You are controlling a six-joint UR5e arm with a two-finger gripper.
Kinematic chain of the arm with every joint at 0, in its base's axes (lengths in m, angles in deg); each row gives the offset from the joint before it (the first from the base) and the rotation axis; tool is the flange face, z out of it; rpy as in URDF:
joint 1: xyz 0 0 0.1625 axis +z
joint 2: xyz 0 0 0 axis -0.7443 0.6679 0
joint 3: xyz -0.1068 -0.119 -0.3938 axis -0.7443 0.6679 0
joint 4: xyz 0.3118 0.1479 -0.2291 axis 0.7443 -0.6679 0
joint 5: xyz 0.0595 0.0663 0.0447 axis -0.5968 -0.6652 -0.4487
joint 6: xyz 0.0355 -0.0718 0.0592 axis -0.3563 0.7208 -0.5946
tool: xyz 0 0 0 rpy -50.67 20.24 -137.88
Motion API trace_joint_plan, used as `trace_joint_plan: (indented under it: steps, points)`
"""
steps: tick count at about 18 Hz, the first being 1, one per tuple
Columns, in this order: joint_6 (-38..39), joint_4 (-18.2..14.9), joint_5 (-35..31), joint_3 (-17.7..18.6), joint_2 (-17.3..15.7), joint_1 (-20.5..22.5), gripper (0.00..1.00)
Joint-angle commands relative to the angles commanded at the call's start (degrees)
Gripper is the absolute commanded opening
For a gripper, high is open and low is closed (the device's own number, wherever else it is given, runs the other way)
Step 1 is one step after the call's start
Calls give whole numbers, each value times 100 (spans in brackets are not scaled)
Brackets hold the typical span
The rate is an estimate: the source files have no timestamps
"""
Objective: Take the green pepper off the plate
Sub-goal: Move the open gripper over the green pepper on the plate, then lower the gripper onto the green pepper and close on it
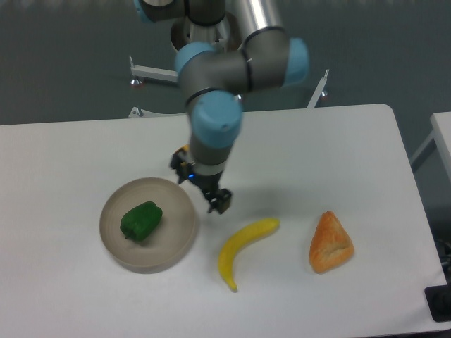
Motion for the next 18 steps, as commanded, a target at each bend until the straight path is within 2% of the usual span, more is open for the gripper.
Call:
trace_joint_plan:
  steps: [4, 9, 14, 15, 18]
  points:
    - [809, 317, 616, 0, 255, -132, 100]
    - [933, 379, 625, 61, 396, -343, 100]
    - [898, 581, 598, 88, 554, -361, 98]
    - [915, 581, 607, 88, 555, -361, 78]
    - [837, 581, 590, 88, 555, -352, 32]
